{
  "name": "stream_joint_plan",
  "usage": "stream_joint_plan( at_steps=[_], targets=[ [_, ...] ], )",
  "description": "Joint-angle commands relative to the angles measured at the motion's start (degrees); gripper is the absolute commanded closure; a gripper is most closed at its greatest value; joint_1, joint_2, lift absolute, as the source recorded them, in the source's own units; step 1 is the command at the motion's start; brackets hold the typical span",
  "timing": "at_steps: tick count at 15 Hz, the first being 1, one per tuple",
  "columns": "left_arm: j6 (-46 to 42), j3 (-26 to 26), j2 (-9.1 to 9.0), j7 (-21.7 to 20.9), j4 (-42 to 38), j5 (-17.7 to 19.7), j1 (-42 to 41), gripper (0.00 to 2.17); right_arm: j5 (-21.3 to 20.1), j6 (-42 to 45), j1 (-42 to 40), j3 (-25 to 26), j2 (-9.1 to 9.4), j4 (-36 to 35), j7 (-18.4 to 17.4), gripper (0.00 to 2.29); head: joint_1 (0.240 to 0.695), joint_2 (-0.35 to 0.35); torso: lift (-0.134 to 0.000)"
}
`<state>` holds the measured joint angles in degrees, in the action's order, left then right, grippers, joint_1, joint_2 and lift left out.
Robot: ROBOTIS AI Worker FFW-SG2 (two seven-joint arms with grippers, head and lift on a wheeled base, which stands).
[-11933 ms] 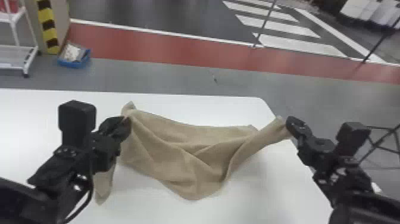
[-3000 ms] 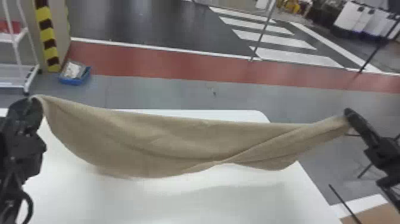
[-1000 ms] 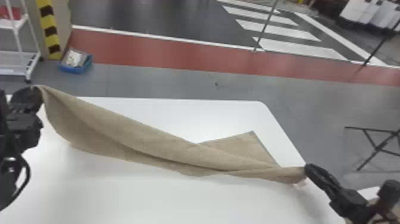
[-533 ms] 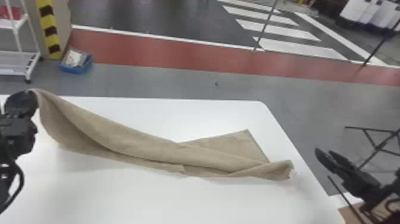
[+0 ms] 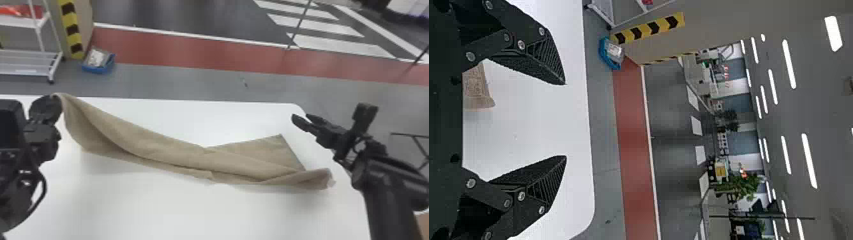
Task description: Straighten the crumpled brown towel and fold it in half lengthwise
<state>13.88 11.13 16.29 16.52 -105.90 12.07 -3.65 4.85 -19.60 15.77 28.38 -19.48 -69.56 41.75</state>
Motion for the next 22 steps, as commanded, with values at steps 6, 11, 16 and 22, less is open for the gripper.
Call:
stream_joint_plan(
  at_steps=[6,11,16,22],
  targets=[
    [-1.44,-0.75,1.12,-0.44,0.52,0.06,-0.13,1.38,-9.77,3.99,4.62,-5.44,-0.03,10.41,-0.18,0.47,0.691,-0.208,-0.124],
    [-1.44,-1.02,1.12,-1.05,0.70,0.33,-0.04,1.38,-10.82,4.17,4.62,-5.88,-1.26,12.96,1.58,0.47,0.695,-0.212,-0.124],
    [-1.44,-0.93,1.12,-1.23,0.78,0.33,-0.21,1.38,-10.65,3.82,4.97,-6.32,-1.96,15.60,5.10,0.59,0.695,-0.208,-0.124],
    [-1.44,-0.75,1.12,-1.41,0.78,0.15,-0.48,1.38,-10.21,3.11,5.50,-6.59,-2.49,16.04,5.98,0.77,0.695,-0.211,-0.124]
  ],
)
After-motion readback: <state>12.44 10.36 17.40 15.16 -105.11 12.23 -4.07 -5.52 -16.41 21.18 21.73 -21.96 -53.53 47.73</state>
